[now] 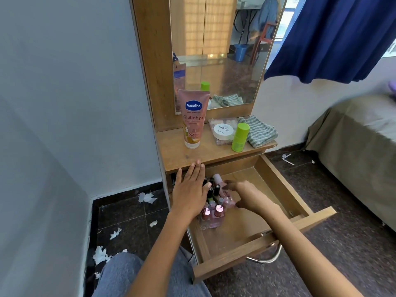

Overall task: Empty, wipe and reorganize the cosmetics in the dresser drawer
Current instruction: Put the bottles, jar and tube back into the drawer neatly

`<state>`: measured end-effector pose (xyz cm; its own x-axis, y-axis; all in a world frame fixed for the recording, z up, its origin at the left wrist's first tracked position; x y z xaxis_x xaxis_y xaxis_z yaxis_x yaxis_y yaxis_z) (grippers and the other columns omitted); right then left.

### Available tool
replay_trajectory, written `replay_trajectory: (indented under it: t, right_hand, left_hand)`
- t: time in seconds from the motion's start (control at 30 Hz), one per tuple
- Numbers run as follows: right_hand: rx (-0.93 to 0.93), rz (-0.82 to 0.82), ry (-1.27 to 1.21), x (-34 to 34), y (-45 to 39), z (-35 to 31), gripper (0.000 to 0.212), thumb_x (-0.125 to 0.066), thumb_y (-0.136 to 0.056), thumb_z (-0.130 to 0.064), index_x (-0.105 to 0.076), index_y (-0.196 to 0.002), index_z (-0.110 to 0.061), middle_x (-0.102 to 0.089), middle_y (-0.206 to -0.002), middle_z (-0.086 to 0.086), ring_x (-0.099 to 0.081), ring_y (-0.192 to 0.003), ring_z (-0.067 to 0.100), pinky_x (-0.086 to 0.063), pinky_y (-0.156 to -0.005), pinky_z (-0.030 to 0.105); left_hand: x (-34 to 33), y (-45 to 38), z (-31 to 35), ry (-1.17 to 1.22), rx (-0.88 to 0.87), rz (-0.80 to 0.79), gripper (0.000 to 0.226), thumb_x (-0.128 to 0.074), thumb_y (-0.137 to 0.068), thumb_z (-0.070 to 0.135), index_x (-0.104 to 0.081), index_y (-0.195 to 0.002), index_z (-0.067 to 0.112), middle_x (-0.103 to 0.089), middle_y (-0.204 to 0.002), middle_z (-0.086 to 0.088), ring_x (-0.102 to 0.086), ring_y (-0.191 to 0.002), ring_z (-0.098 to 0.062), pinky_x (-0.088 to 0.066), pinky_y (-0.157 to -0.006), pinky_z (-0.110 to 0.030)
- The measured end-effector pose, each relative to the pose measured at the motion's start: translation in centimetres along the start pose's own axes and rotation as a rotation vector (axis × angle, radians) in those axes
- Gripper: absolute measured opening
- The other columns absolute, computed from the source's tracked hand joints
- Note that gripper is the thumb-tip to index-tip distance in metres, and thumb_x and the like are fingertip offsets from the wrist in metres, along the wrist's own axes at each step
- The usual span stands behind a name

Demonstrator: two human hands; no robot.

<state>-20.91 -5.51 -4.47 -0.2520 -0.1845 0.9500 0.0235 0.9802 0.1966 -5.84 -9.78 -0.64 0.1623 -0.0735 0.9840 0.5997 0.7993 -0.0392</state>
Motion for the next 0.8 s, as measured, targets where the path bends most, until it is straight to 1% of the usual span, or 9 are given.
replay_trajectory:
  t: [0.1, 0.17, 0.23, 0.3, 0.37, 0.43, 0.5, 0.63, 0.8]
  right_hand:
    - [-0.065, 0.205, -0.051, 2.6, 1.3, 0.7, 0.050, -0.073, -0.075, -0.003, -0.065, -0.120, -0.023, -0.063, -0.129, -0.003, -0.061, -0.112, 0.017, -0.049, -0.093, 0.034]
    - [-0.109, 0.455, -0.220, 5.2, 2.7, 0.9, 0.032, -0.070, -0.079, -0.004, -0.071, -0.106, -0.020, -0.070, -0.107, -0.002, -0.066, -0.091, 0.014, -0.055, -0.081, 0.032]
    - [-0.120, 0.715, -0.410, 7.7, 3.9, 0.4, 0.020, -0.071, -0.082, -0.006, -0.071, -0.101, -0.014, -0.071, -0.096, 0.000, -0.065, -0.079, 0.010, -0.057, -0.074, 0.028]
    - [-0.156, 0.894, -0.492, 9.3, 4.1, 0.0, 0.025, -0.071, -0.083, -0.008, -0.068, -0.108, -0.011, -0.068, -0.100, 0.003, -0.063, -0.082, 0.009, -0.057, -0.075, 0.027]
    - [-0.188, 0.991, -0.509, 10.3, 3.1, -0.2, 0.040, -0.072, -0.083, -0.012, -0.059, -0.121, -0.010, -0.061, -0.116, 0.006, -0.061, -0.097, 0.012, -0.055, -0.084, 0.027]
    - [-0.214, 1.030, -0.504, 11.0, 1.5, -0.3, 0.056, -0.074, -0.082, -0.014, -0.049, -0.132, -0.010, -0.051, -0.130, 0.009, -0.054, -0.116, 0.018, -0.048, -0.097, 0.030]
    - [-0.255, 1.033, -0.511, 11.4, 0.0, -0.2, 0.068, -0.076, -0.080, -0.016, -0.040, -0.138, -0.010, -0.046, -0.137, 0.012, -0.048, -0.125, 0.023, -0.043, -0.102, 0.032]
    - [-0.316, 1.002, -0.500, 11.4, -1.9, 0.3, 0.073, -0.076, -0.080, -0.021, -0.037, -0.141, -0.013, -0.053, -0.132, 0.012, -0.055, -0.117, 0.027, -0.047, -0.092, 0.037]
    - [-0.241, 0.955, -0.528, 11.7, -1.0, 1.1, 0.062, -0.080, -0.076, -0.021, -0.049, -0.129, -0.012, -0.062, -0.118, 0.008, -0.058, -0.105, 0.019, -0.043, -0.083, 0.025]
  left_hand:
    - [-0.1, 0.0, 0.0, -0.003, 0.002, 0.003, 0.058, -0.016, -0.103, 0.041, 0.007, -0.151, 0.017, 0.014, -0.158, 0.002, 0.014, -0.144, -0.011, 0.012, -0.114, -0.038]
    - [-0.3, 0.0, 0.0, -0.002, 0.006, 0.003, 0.058, -0.016, -0.103, 0.041, 0.007, -0.151, 0.018, 0.014, -0.158, 0.003, 0.015, -0.144, -0.010, 0.012, -0.114, -0.038]
    - [-0.4, -0.1, 0.0, -0.005, 0.012, 0.000, 0.058, -0.015, -0.103, 0.042, 0.007, -0.151, 0.018, 0.014, -0.158, 0.002, 0.015, -0.144, -0.011, 0.011, -0.115, -0.038]
    - [-0.5, -0.2, 0.0, -0.006, 0.015, -0.002, 0.058, -0.014, -0.102, 0.043, 0.006, -0.151, 0.018, 0.013, -0.158, 0.002, 0.014, -0.144, -0.011, 0.010, -0.115, -0.039]
    - [-0.5, -0.3, 0.0, -0.003, 0.020, -0.002, 0.058, -0.014, -0.102, 0.044, 0.006, -0.151, 0.018, 0.012, -0.158, 0.003, 0.013, -0.144, -0.011, 0.010, -0.115, -0.039]
    - [-0.4, -0.3, 0.0, -0.002, 0.024, 0.002, 0.058, -0.014, -0.102, 0.044, 0.005, -0.151, 0.019, 0.012, -0.158, 0.003, 0.013, -0.144, -0.010, 0.010, -0.115, -0.039]
    - [-0.3, -0.2, 0.0, -0.003, 0.024, 0.005, 0.058, -0.013, -0.102, 0.043, 0.005, -0.151, 0.019, 0.012, -0.158, 0.003, 0.014, -0.144, -0.010, 0.011, -0.115, -0.039]
    - [-0.3, -0.2, 0.0, 0.011, 0.025, 0.003, 0.058, -0.014, -0.102, 0.043, 0.005, -0.151, 0.018, 0.013, -0.158, 0.003, 0.014, -0.144, -0.011, 0.011, -0.115, -0.039]
    - [-0.2, -0.1, 0.0, 0.015, 0.029, -0.003, 0.057, -0.015, -0.103, 0.042, 0.006, -0.151, 0.018, 0.013, -0.158, 0.002, 0.014, -0.144, -0.011, 0.010, -0.115, -0.039]
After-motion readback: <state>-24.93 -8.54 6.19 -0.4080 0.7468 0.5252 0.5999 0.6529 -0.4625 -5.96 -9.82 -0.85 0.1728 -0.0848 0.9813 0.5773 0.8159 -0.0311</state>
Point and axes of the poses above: each hand's wrist, its own y-axis away from the middle knuckle, its own x-axis out of the back of the hand, z = x × y, the point moved 8 cm from there along -y, towards the middle knuckle
